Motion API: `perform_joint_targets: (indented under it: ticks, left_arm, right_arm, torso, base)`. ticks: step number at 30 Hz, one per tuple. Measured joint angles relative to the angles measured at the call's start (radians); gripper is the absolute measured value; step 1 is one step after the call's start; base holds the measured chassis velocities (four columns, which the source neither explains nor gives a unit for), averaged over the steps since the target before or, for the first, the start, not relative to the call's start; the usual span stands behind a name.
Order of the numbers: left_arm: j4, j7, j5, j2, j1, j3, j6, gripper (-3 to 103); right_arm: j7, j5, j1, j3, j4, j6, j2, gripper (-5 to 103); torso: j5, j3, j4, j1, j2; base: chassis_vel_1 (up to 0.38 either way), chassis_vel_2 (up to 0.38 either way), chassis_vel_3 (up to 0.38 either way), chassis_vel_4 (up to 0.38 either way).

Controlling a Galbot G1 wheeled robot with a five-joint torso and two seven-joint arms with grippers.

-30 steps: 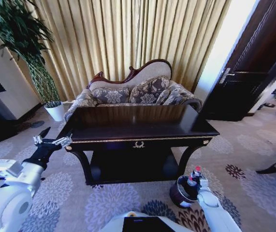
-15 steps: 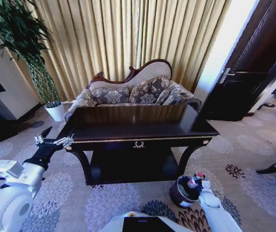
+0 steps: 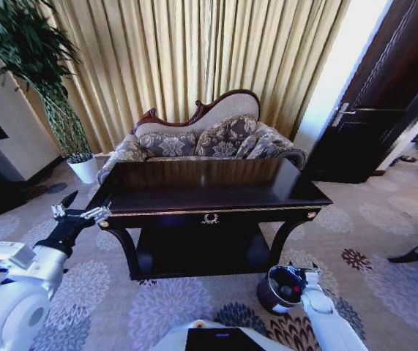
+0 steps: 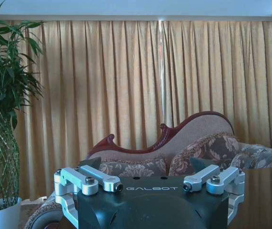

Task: Move to the front of the table and place the trash on the table into the trash bin.

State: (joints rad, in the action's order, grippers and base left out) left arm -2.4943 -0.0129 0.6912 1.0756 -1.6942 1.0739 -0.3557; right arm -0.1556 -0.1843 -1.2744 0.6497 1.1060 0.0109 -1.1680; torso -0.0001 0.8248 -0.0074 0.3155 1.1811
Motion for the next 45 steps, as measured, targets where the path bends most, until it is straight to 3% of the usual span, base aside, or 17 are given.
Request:
perform_joint_targets:
  ticks: [18, 22, 25, 30, 33, 37, 39, 45]
  left_arm:
    - [0.006, -0.001, 0.005, -0.009, 0.000, 0.002, 0.000, 100]
    - [0.005, -0.002, 0.005, -0.003, -0.001, 0.002, 0.002, 100]
    - [0.001, -0.004, 0.007, -0.003, 0.008, 0.000, 0.002, 100]
    - [-0.004, -0.005, 0.013, -0.003, 0.015, 0.001, 0.002, 100]
    - [-0.005, -0.005, 0.023, 0.009, 0.015, 0.012, 0.002, 100]
    - [-0.006, -0.005, 0.024, 0.017, 0.012, 0.018, 0.002, 100]
    - [-0.006, -0.005, 0.027, 0.023, 0.012, 0.027, 0.003, 100]
    - [-0.006, -0.005, 0.037, 0.020, 0.011, 0.043, 0.003, 100]
  right_arm:
    - [0.001, -0.007, -0.014, 0.002, 0.018, -0.004, 0.001, 100]
    - [0.009, -0.109, -0.071, -0.004, 0.177, -0.018, 0.009, 100]
    - [0.012, -0.249, -0.135, 0.006, 0.425, -0.077, 0.012, 100]
    - [0.024, -0.281, -0.213, 0.036, 0.676, -0.129, 0.018, 100]
    - [0.025, -0.298, -0.288, 0.063, 0.954, -0.210, 0.031, 100]
    - [0.013, -0.311, -0.316, 0.072, 1.093, -0.249, 0.040, 100]
    - [-0.010, -0.347, -0.338, 0.074, 1.254, -0.296, 0.055, 100]
    - [-0.033, -0.371, -0.355, 0.066, 1.344, -0.323, 0.063, 100]
  torso:
    - [0.0001, 0.000, 0.0000, 0.000, 0.000]
    - [0.0002, 0.000, -0.0001, 0.000, 0.000]
    - [-0.0001, 0.000, 0.0004, 0.000, 0.000]
    - [-0.0001, 0.000, -0.0003, 0.000, 0.000]
    - [-0.0002, 0.000, 0.0000, 0.000, 0.000]
    - [-0.0002, 0.000, 0.0000, 0.000, 0.000]
    - [-0.0004, 0.000, 0.0001, 0.000, 0.000]
    - [0.0002, 0.000, 0.0000, 0.000, 0.000]
  base:
    - [0.000, 0.000, 0.000, 0.000]
    - [0.000, 0.000, 0.000, 0.000]
    - [0.000, 0.000, 0.000, 0.000]
    - [0.000, 0.000, 0.000, 0.000]
    - [0.000, 0.000, 0.000, 0.000]
    - [0.000, 0.000, 0.000, 0.000]
    - [0.000, 0.000, 0.000, 0.000]
    - [0.000, 0.000, 0.000, 0.000]
